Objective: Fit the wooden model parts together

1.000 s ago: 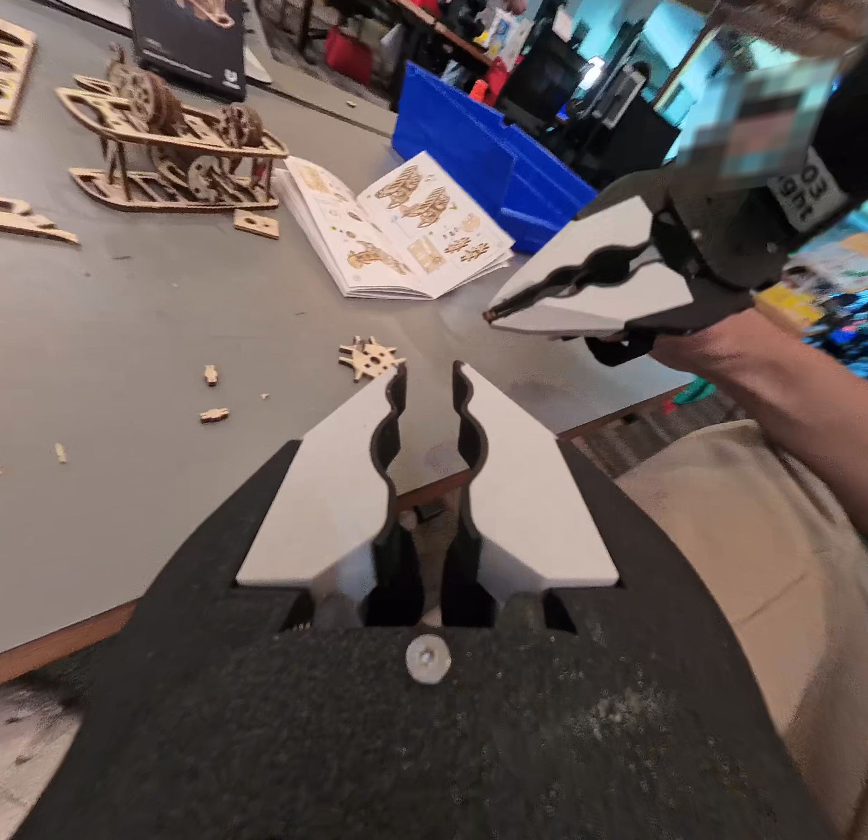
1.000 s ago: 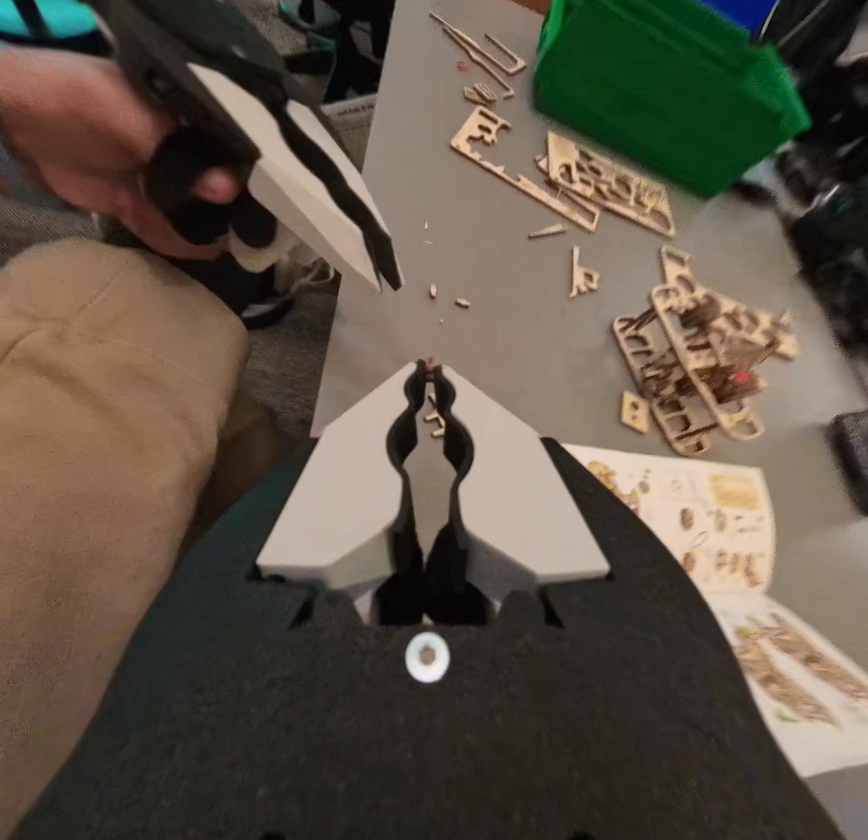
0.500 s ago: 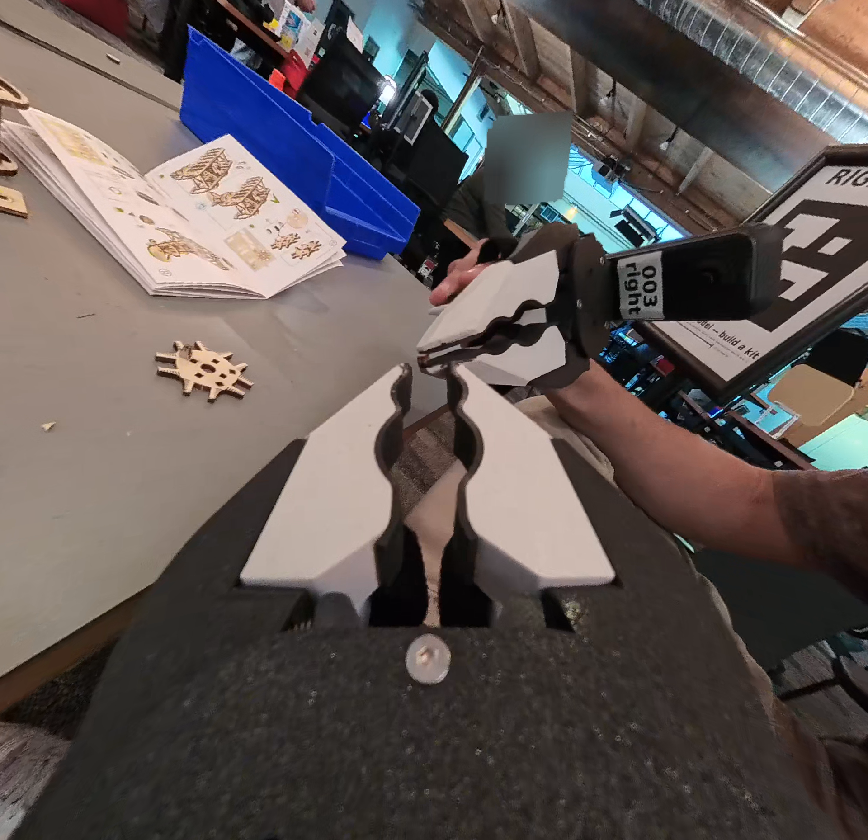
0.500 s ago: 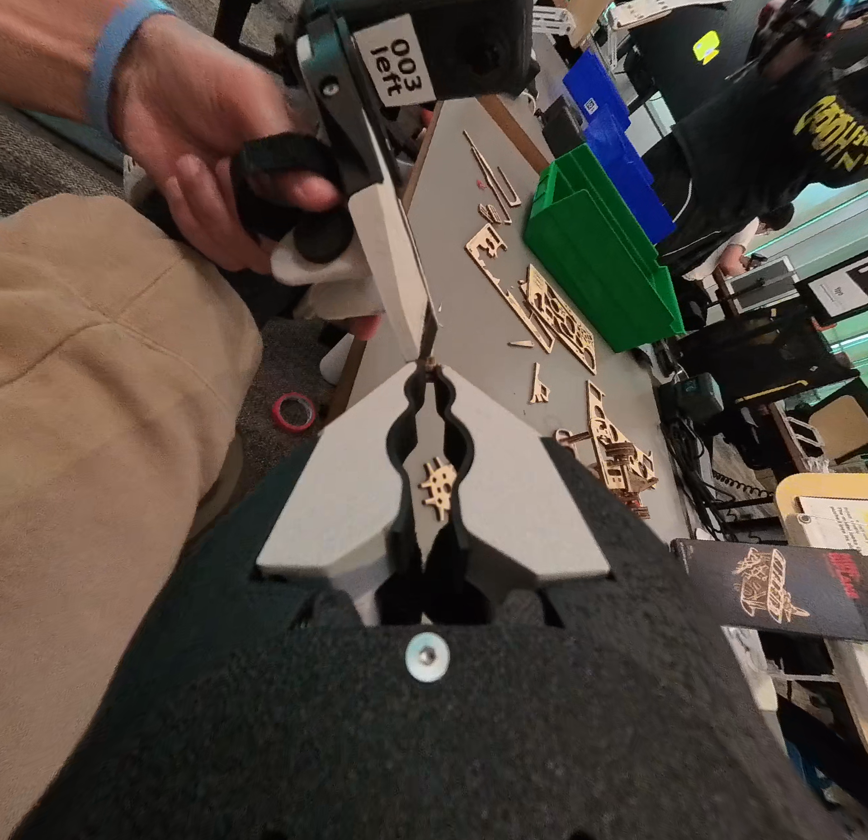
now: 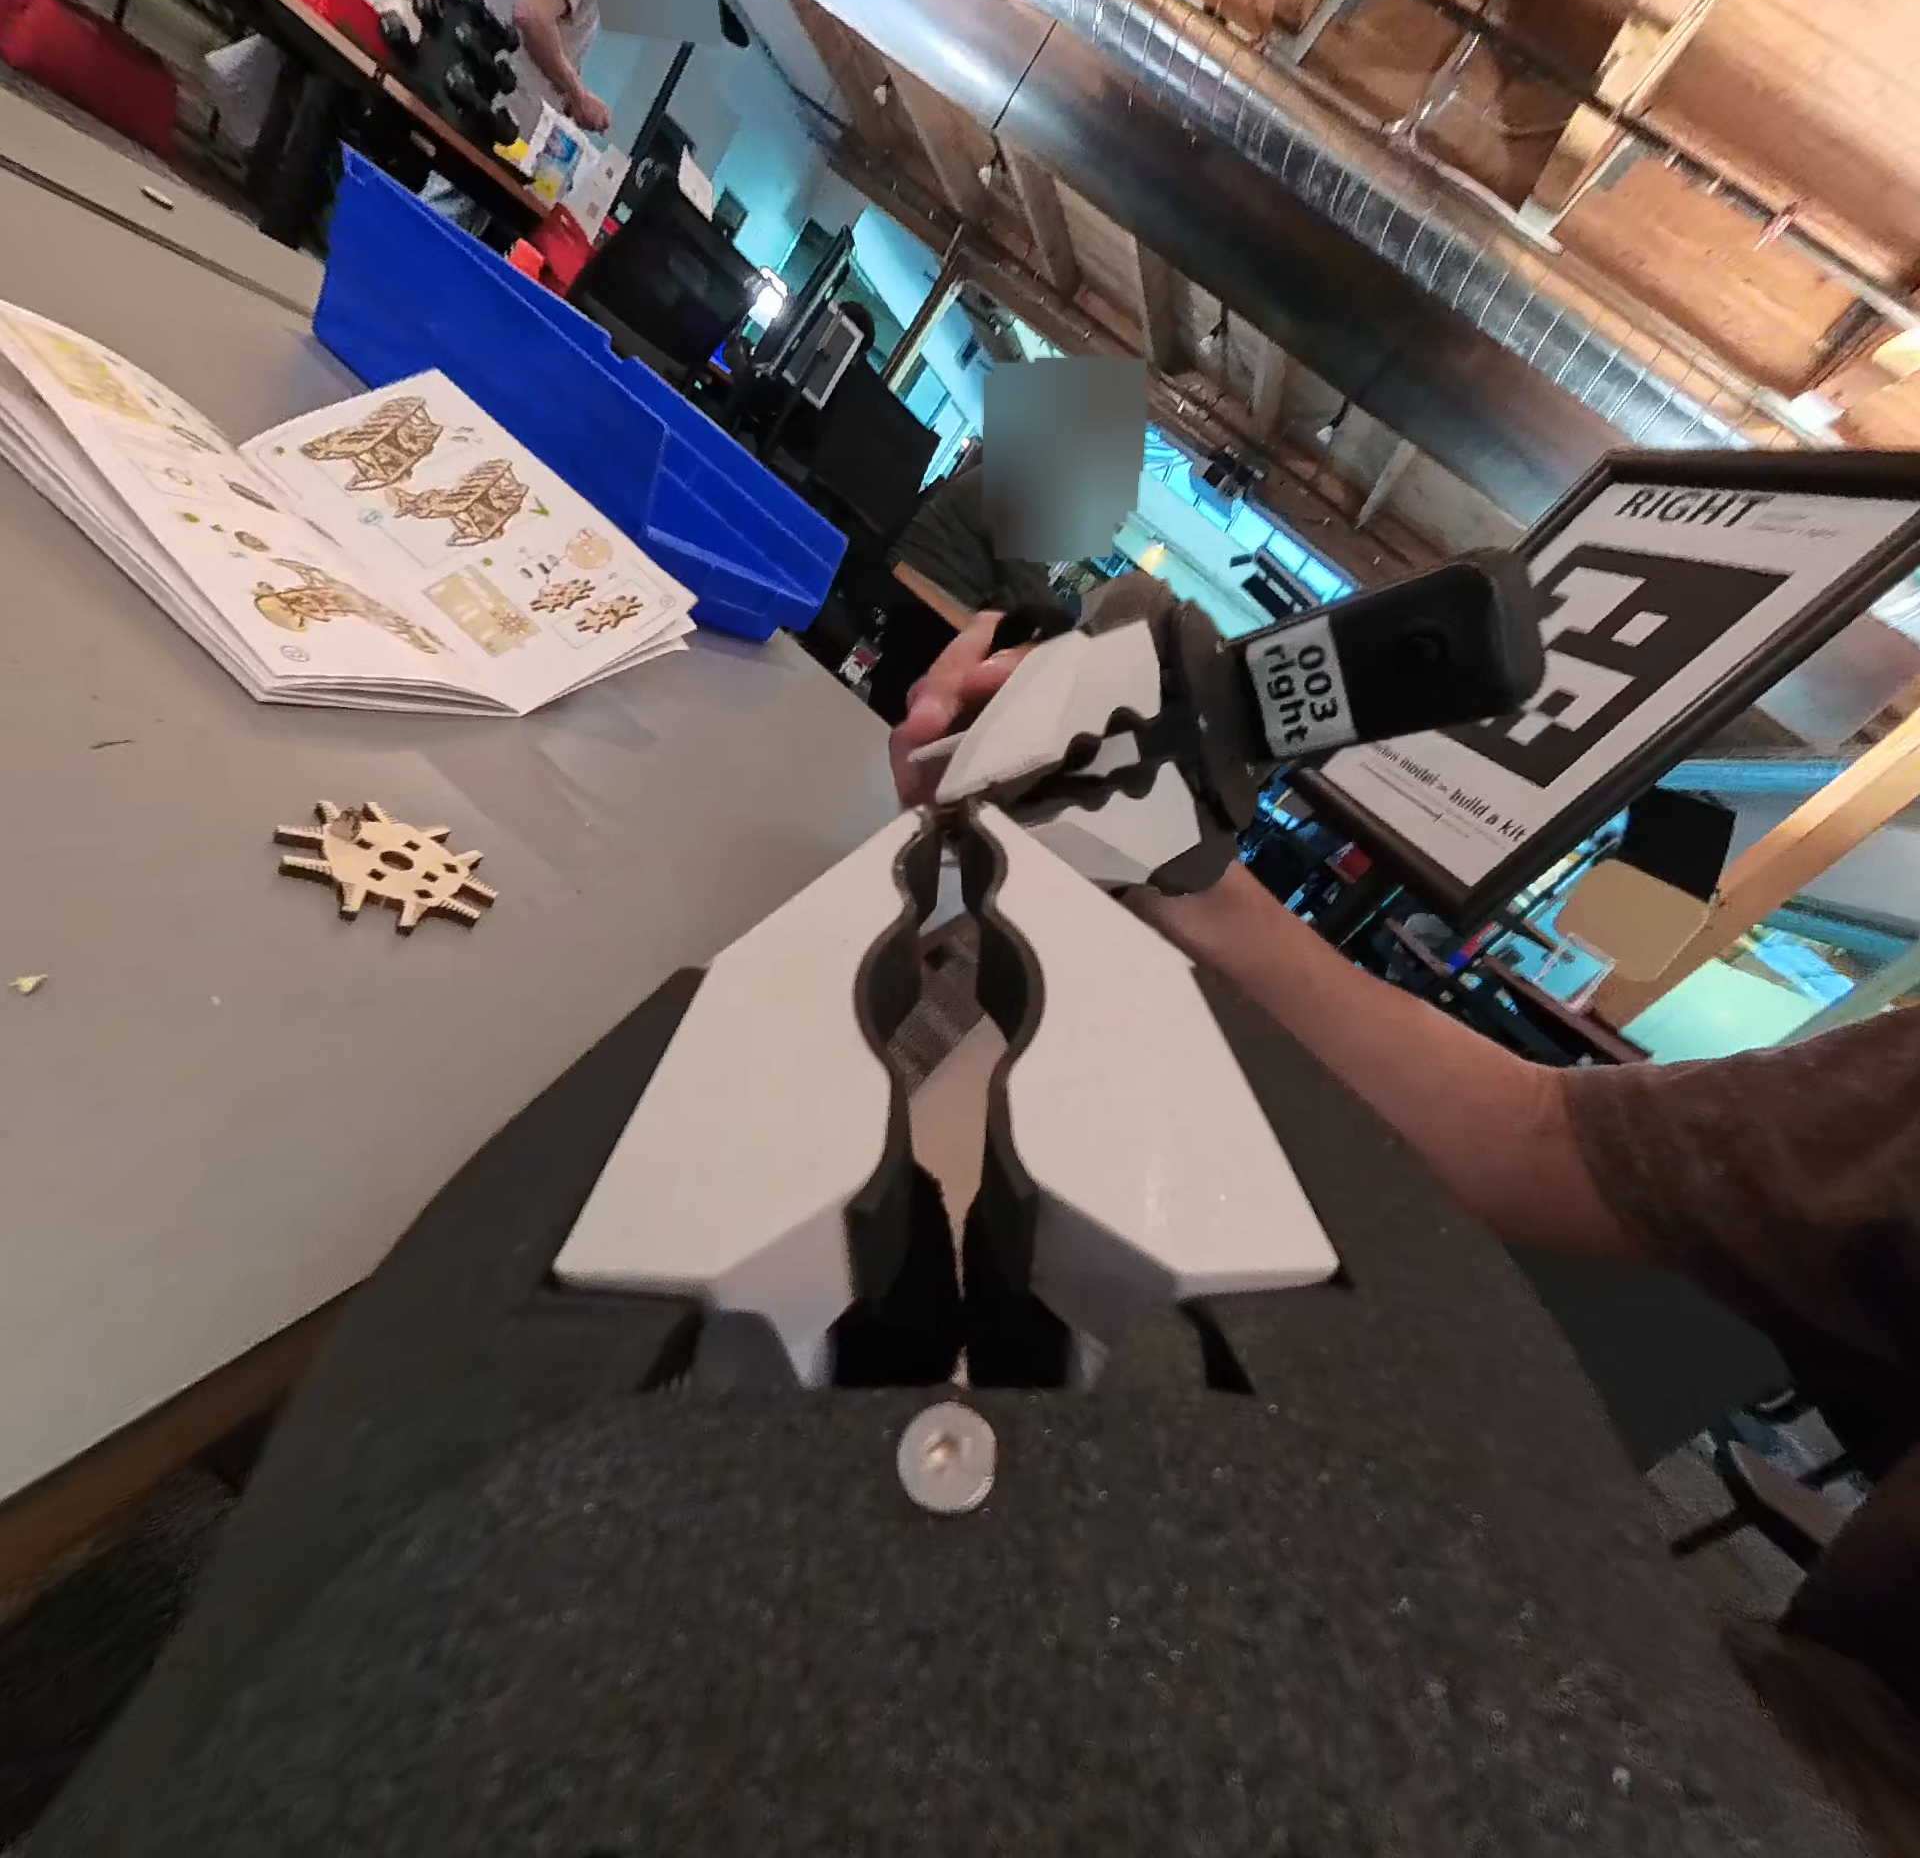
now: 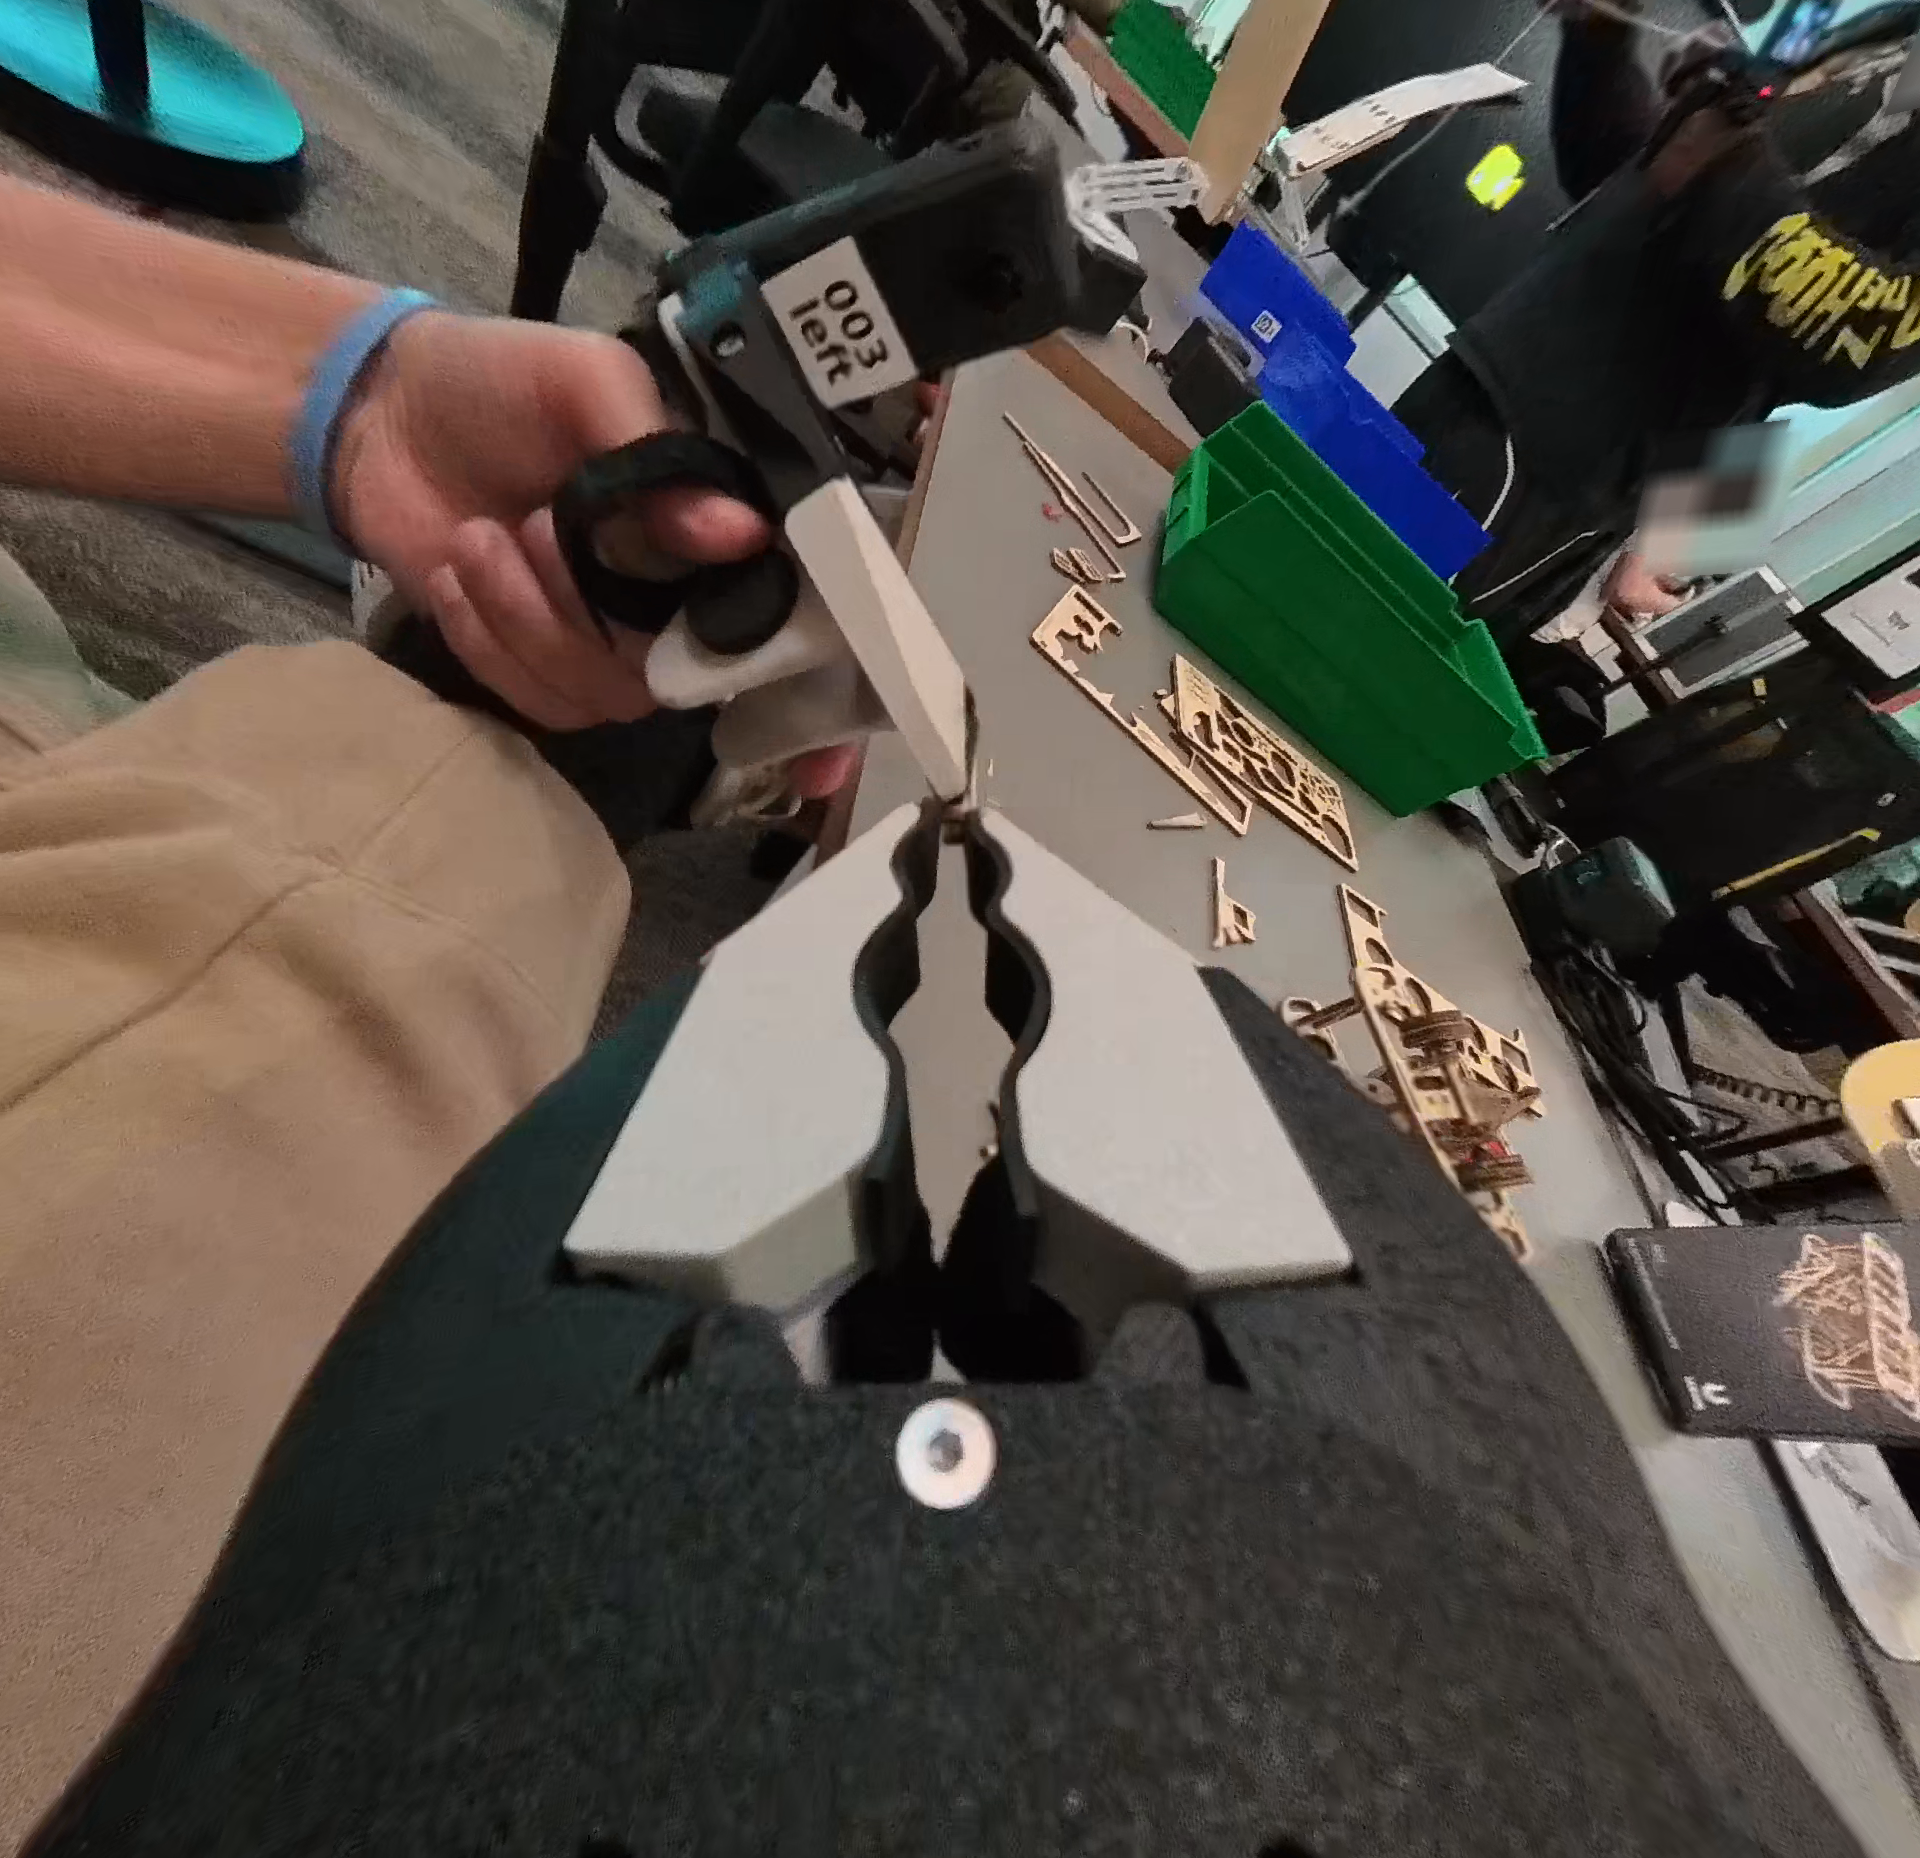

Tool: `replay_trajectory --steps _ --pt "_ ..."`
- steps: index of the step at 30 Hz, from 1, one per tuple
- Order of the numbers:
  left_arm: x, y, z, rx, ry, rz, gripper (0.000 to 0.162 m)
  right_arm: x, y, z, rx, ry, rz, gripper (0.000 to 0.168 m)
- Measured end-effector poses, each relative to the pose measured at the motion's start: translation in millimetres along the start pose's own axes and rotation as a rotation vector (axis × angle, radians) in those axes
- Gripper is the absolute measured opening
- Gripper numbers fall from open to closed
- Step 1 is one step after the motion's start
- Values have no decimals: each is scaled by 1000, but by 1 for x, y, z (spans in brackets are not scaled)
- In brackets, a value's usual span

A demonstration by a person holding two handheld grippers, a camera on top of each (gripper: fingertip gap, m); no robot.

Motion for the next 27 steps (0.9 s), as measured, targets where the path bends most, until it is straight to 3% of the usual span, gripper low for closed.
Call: replay_trajectory --steps 6,11,18,27 --pt "-16 13 8 114 249 -175 0 -20 8 -13 19 -298 -181 16" --pt "-24 29 18 253 467 -317 0 -12 -4 -24 17 -460 -205 18" --pt "-23 33 17 309 504 -313 0 -10 -32 -15 4 -358 -191 15" --pt "-21 31 12 333 503 -274 0 -12 -33 -14 4 -308 -202 10"
Point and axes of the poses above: each gripper's, where its closed fingertips meet, y back along the fingers, x out of its underside, z = x × y across the jaws, the point moved 4 cm from there along y, back along the fingers, and after that the axes turned 3 degrees about x, right-handed, at the moved point
